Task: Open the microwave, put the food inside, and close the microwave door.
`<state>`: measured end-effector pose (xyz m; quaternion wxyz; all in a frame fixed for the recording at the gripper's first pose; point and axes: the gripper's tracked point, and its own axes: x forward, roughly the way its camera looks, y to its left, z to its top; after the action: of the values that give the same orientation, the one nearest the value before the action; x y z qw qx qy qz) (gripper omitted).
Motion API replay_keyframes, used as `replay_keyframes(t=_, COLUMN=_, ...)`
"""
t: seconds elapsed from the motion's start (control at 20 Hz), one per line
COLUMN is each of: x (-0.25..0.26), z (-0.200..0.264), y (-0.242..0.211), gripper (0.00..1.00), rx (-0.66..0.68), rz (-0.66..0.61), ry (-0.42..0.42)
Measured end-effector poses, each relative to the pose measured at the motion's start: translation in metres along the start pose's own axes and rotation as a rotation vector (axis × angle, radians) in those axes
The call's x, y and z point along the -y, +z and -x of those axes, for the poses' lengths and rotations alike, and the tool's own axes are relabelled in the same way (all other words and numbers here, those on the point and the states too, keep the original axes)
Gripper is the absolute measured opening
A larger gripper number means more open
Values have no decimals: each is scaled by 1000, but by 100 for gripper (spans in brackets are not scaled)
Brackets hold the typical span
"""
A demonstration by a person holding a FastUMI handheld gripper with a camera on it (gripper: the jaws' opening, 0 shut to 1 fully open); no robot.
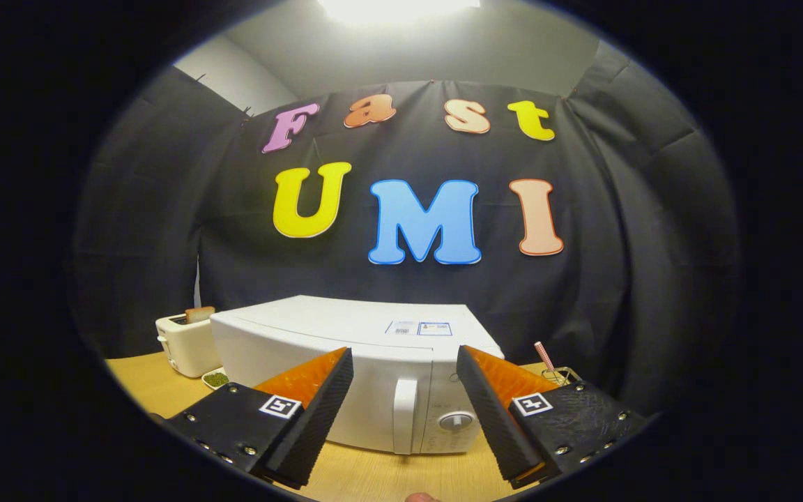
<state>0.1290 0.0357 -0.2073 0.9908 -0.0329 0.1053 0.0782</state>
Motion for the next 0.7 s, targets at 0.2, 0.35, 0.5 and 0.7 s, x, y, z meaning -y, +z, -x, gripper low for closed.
replay_keyframes(t=0.2, x=3, z=-20, y=-39, gripper=95, rx=-74, rz=0, ry=-22)
replay_keyframes(t=0.35, x=2, z=-28, y=-62, gripper=95, rx=-118, rz=-4, ry=-28)
replay_keyframes(t=0.5, x=-1, z=-37, y=-82, gripper=95, rx=-159, rz=7, ry=-19)
replay_keyframes(t=0.7, x=-9, z=-46, y=-106, gripper=95, rx=-223, rz=2, ry=-3)
